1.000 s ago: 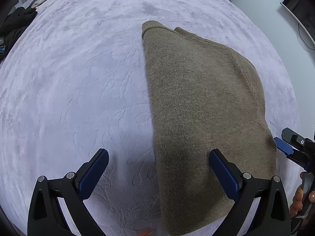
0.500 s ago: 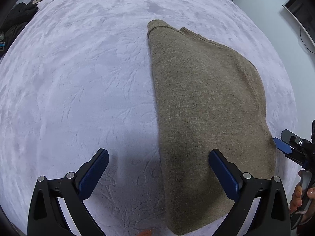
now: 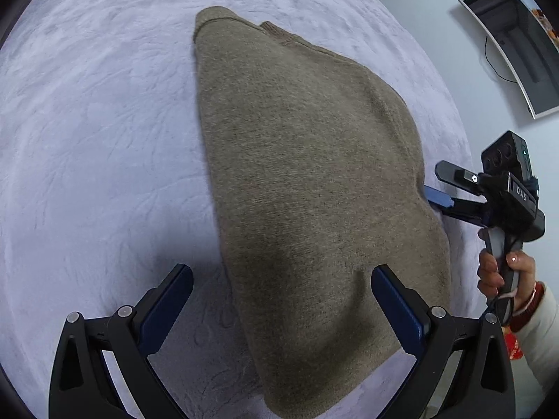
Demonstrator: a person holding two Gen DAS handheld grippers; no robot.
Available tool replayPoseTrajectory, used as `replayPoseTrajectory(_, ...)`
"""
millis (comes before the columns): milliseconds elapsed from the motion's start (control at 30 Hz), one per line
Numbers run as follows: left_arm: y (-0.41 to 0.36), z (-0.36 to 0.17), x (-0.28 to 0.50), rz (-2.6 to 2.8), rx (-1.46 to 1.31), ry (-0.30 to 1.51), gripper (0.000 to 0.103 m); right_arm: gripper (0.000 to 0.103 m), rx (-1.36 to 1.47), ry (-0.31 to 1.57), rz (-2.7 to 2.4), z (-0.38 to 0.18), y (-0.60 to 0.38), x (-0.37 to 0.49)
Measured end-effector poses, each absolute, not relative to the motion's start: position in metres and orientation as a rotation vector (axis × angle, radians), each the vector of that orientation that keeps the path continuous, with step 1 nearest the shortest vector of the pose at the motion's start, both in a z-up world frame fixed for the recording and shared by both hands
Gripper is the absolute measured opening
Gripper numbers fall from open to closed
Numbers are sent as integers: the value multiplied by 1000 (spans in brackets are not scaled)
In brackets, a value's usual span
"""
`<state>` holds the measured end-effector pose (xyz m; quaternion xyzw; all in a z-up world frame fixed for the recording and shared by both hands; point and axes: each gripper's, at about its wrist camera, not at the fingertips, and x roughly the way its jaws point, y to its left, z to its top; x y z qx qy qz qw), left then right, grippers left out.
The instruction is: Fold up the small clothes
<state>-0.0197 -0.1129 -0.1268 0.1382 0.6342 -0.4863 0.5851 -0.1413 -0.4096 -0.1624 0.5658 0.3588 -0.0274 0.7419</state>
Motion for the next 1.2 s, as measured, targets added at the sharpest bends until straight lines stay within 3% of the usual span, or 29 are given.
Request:
replayPoseTrajectory(500,-144,-149,-27,-1217,309,1490,102,82,1205,846,272,-187,-422,-70)
replayPoseTrajectory(567,-145,-147,-27,-1211,307,1490,102,67,1251,835,250,-190,-423,-69)
replayPoseTrajectory(600,-143,-145,-27,-1211,304,1484,98,49,1284,839,239,-194,-424,-69)
replayPoseTrajectory(633,-142,-141,-28,-1212,302,1472,92,44,1318,829,241,-198,-424,-70)
replayPoseTrajectory(767,-128,-125,-19,-1232,242,1450,58,39,1351,757,237,-188,-421,-79)
replayPoseTrajectory(833,-123,-119,-14,-1255,211,1464,53,38,1372,728,245,-180,-419,-82)
replayPoseTrajectory(1200,-79,-66,-13,-1317,184,1413,51,38,1406,649,291,-120,-378,-91)
